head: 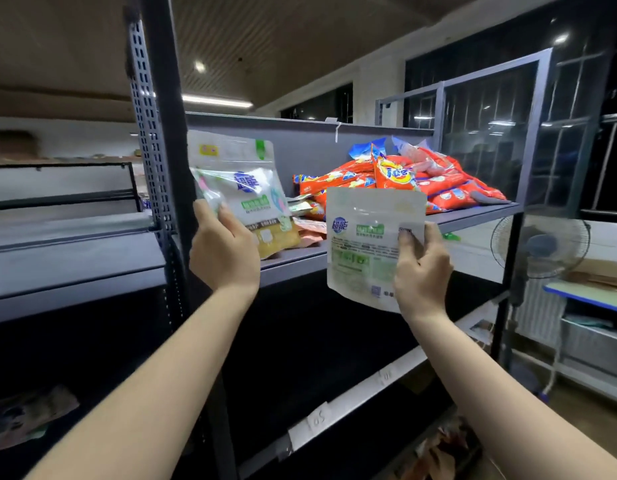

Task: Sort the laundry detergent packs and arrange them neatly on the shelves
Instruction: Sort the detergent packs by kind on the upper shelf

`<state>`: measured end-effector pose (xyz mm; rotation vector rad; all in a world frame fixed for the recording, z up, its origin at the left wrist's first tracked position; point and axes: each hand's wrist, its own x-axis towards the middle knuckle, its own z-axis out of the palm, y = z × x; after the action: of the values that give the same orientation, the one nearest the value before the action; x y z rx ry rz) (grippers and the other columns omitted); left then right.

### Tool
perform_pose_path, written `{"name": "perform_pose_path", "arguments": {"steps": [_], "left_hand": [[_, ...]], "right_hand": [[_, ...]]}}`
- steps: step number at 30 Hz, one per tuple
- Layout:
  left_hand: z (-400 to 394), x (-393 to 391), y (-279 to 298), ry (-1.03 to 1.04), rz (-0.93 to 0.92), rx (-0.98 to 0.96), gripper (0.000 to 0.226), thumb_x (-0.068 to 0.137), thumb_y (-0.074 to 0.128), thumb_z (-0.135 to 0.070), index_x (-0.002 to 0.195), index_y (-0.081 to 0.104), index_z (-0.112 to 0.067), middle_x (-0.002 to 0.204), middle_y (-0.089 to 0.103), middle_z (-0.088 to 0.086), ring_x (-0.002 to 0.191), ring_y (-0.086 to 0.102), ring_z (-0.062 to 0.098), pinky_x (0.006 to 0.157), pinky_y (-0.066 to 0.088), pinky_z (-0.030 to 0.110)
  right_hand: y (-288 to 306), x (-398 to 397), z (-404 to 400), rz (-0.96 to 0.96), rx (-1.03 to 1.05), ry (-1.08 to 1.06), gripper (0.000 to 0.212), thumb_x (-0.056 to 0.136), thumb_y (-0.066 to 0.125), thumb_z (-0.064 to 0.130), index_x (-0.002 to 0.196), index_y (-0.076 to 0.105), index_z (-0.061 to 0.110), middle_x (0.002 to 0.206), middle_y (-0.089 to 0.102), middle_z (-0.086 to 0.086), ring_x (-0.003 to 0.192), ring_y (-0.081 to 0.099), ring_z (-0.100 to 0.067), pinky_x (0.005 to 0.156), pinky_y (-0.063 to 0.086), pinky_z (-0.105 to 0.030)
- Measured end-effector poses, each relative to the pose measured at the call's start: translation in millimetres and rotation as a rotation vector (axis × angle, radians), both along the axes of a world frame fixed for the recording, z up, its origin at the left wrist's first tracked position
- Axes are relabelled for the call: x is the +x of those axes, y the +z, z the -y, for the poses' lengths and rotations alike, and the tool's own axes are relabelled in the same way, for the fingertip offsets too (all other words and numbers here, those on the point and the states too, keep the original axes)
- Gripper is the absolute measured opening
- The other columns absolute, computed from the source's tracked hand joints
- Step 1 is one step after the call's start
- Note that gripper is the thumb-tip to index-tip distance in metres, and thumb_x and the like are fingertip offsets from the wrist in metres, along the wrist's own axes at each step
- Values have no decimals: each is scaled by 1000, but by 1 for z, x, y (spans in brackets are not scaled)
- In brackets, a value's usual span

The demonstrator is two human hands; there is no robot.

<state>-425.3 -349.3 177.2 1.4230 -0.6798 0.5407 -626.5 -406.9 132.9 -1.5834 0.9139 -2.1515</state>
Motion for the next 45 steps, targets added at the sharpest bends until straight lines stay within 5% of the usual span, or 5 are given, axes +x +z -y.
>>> {"name": "perform_pose_path", "arguments": {"steps": [20,32,35,38,45], "left_hand": [[229,90,79,52,-623,-96,29,95,30,-16,124,36,-14,129,55,14,111,56,32,80,35,34],[260,139,47,-206,-299,842,113,47,49,-86,136,47,-16,146,39,14,133,37,32,109,32,43],[255,142,43,-200,-162,845,77,50,51,-77,90,59,-12,115,62,15,104,55,31,80,41,32],[255,140,45,-179,-126,861,80,55,53,-70,110,57,-12,126,58,14,116,52,32,88,42,33],[250,124,54,-50,-124,853,104,51,54,-74,137,39,-18,139,44,8,127,41,32,104,36,45]], "right_hand": [[64,40,211,70,-100,95,8,95,50,13,90,55,18,76,60,14,69,53,-3,61,39,-10],[119,142,287,157,-309,141,19,96,46,11,98,63,2,93,53,-1,91,51,-23,77,38,-26],[114,169,302,-222,-361,261,20,87,48,5,94,67,4,97,61,-11,98,52,-31,92,37,-33],[96,185,327,-824,-80,325,26,91,48,8,106,69,11,114,66,-9,113,54,-31,99,39,-38],[90,182,335,-824,244,456,35,93,50,13,126,58,14,130,57,-10,116,53,-27,89,39,-27]]}}
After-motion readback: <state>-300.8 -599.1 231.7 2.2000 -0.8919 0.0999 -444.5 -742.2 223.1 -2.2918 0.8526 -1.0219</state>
